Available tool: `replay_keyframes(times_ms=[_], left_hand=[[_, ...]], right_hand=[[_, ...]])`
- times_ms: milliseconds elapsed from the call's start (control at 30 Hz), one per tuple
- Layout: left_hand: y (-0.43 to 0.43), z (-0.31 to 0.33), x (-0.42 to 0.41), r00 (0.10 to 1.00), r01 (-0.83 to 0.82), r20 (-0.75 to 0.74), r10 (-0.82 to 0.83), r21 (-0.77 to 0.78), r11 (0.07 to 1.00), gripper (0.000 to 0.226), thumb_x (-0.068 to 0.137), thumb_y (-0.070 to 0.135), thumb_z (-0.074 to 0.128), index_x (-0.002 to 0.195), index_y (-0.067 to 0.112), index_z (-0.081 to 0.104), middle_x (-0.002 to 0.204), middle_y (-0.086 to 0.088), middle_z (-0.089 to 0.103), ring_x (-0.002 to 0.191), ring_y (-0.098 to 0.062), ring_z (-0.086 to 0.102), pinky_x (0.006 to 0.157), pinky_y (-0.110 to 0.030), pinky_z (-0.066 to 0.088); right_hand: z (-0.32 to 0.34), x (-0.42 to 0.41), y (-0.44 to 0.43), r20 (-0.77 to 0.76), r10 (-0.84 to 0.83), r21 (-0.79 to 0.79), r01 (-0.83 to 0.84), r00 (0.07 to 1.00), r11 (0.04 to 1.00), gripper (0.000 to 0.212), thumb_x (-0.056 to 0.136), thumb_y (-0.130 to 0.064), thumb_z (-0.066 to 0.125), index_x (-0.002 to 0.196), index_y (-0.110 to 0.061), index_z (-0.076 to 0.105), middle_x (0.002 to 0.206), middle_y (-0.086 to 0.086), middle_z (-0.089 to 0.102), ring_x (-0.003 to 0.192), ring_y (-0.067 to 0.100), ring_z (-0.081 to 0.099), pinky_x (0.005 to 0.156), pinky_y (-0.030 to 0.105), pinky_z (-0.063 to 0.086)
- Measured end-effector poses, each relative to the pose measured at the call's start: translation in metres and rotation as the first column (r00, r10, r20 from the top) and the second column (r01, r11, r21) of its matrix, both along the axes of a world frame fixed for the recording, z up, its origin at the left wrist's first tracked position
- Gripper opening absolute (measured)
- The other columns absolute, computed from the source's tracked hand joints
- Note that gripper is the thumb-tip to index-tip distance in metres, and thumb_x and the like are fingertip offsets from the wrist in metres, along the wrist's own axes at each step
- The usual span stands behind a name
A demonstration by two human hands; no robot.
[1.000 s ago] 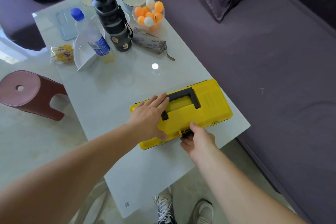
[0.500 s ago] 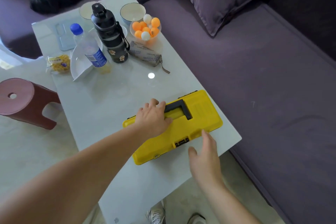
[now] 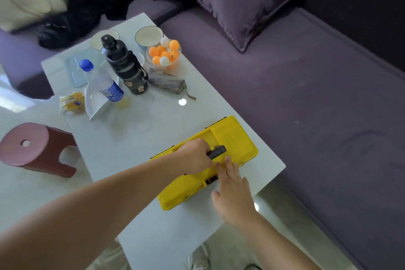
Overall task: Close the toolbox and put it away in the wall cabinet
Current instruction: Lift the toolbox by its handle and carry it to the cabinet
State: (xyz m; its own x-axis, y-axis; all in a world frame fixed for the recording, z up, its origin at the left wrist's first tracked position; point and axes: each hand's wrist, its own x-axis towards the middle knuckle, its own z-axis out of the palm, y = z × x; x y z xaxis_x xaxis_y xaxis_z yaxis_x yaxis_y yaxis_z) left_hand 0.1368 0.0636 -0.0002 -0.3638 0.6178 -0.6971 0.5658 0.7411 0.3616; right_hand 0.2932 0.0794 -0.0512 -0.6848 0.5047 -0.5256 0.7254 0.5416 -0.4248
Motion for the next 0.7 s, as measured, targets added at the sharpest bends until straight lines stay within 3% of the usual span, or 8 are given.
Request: replay_keyframes(times_ms=[133,267,433,567,700], left_hand=[[0.001,0.014,0.012,0.977,-0.152,0.14,0.159,-0.063,0.986,0.02,0.086,0.021,0.06,0.095,0.005,0.063,0.077,-0.009,0.055,0.067,-0.024,0.054,0.062,-0.033,0.046],[0.006,0.061,0.022,0.932,-0.267,0.235,0.276,-0.071,0.961,0.018,0.081,0.023,0.066,0.082,0.006,0.062,0.067,-0.006,0.059,0.053,-0.019,0.058,0.057,-0.03,0.051],[0.03,0.177,0.054,0.87,-0.353,0.343,0.356,-0.073,0.933,0.04,0.081,0.049,0.065,0.074,0.01,0.063,0.062,-0.005,0.061,0.044,-0.017,0.059,0.05,-0.025,0.053],[0.062,0.285,0.095,0.894,-0.325,0.321,0.313,-0.017,0.946,0.061,0.08,0.068,0.051,0.081,0.009,0.066,0.073,-0.009,0.067,0.057,-0.026,0.066,0.068,-0.038,0.06],[0.098,0.388,0.155,0.929,-0.307,0.253,0.27,0.119,0.944,0.07,0.082,0.073,0.04,0.081,0.007,0.064,0.071,-0.009,0.065,0.056,-0.028,0.064,0.06,-0.032,0.057]], right_hand=[[0.017,0.009,0.001,0.032,0.034,0.003,-0.034,0.999,0.999,0.072,0.093,-0.024,0.042,0.152,-0.025,0.0,0.161,0.002,-0.019,0.147,0.027,-0.011,0.117,0.051,0.006],[0.06,0.032,0.002,0.002,0.116,0.113,-0.116,0.993,0.987,0.074,0.094,-0.029,0.042,0.152,-0.021,-0.002,0.16,0.004,-0.019,0.147,0.029,-0.012,0.117,0.052,0.003],[0.159,0.071,0.018,-0.128,0.115,0.214,-0.086,0.985,0.973,0.068,0.096,-0.043,0.034,0.152,-0.023,0.001,0.161,0.002,-0.016,0.147,0.025,-0.014,0.116,0.05,-0.003],[0.244,0.11,0.044,-0.254,0.075,0.278,-0.001,0.964,0.961,0.071,0.093,-0.058,0.024,0.152,-0.023,0.004,0.161,0.003,-0.015,0.146,0.023,-0.017,0.117,0.047,-0.006],[0.327,0.163,0.079,-0.378,0.065,0.359,0.081,0.924,0.93,0.077,0.089,-0.065,0.015,0.152,-0.023,0.002,0.161,0.004,-0.014,0.145,0.021,-0.022,0.117,0.045,-0.007]])
